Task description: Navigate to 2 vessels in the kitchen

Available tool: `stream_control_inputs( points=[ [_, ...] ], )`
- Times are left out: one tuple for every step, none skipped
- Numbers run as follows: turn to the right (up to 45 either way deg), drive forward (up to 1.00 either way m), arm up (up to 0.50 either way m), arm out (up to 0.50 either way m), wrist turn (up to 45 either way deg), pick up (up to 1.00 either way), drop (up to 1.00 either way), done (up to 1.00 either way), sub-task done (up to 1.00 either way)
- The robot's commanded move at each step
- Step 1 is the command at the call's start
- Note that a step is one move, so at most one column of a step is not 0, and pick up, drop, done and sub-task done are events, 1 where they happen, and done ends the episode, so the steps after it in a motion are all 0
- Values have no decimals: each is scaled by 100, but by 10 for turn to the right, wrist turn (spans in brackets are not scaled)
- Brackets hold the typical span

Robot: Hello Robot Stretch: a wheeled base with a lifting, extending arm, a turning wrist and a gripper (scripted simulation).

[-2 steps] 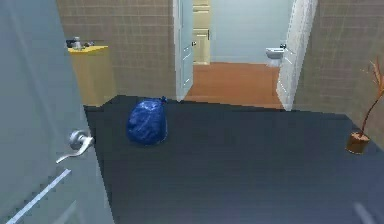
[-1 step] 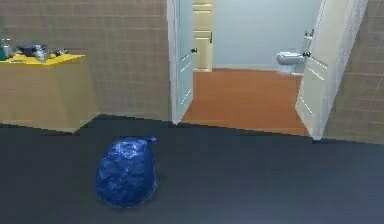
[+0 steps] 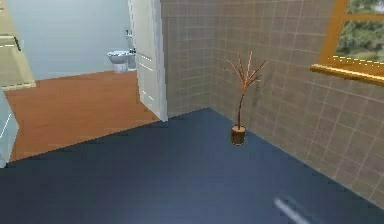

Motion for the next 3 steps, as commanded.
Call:
stream_control_inputs(
  points=[
    [150,0,0,0,0,0,0,0,0],
    [0,15,0,0,0,0,0,0,0],
    [-450,0,0,0,0,0,0,0,0]
  ],
)
